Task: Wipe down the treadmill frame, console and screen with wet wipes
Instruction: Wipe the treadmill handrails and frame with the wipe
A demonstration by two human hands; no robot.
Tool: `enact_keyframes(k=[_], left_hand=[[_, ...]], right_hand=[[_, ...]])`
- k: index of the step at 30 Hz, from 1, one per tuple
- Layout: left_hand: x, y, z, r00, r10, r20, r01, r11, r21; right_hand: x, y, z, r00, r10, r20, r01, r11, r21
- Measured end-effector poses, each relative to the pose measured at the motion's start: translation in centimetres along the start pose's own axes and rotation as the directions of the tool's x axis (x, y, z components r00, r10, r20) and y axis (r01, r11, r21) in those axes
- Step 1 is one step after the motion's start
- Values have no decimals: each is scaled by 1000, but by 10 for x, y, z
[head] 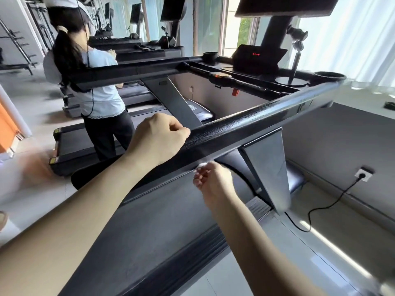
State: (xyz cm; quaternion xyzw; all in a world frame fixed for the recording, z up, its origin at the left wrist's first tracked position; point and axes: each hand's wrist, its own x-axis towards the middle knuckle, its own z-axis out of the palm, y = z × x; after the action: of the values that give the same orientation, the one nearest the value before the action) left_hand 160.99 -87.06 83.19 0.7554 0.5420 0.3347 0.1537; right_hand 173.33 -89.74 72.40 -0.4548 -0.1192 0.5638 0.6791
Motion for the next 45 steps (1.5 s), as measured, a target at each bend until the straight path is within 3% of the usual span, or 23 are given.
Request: enact_keyframes(k=[2,4,8,11,16,20,24,31,36,39,45], left_hand=[[-2,1,1,1000,-1,-6,1,1000,22],[-3,1,2,1000,22,-17,-21,999,49],[-3,-1,3,997,72,-28,-68,993,100],[-3,1,6,988,145,-53,-132,971,201],[1,23,29,946,317,-75,-279,908,313],[8,45,52,923,382,-38,-348,874,339],[23,66,78,903,428,-36,-384,842,378],[56,110,127,871,488,-57,-424,807,412],[81,135,158,889,456,-38,-391,802,452],[92,145,171,911,412,22,-368,789,493],[106,159,184,940,340,19,-309,829,466]], right_hand=[[-11,10,4,980,149,133,-126,978,-165],[-13,1,-1,967,181,177,-138,963,-230],[12,-44,-28,993,-119,-3,119,992,-53],[21,-47,-33,956,-281,-81,274,958,-85],[2,-12,-31,948,-280,148,316,871,-377],[20,-49,-49,883,-469,32,448,821,-355],[42,-77,-60,826,-562,-40,520,788,-330],[88,-118,-100,734,-679,12,616,659,-433],[127,-148,-130,664,-743,78,689,568,-451],[155,-170,-148,662,-748,51,687,579,-439],[192,-218,-177,788,-616,-25,576,750,-326]])
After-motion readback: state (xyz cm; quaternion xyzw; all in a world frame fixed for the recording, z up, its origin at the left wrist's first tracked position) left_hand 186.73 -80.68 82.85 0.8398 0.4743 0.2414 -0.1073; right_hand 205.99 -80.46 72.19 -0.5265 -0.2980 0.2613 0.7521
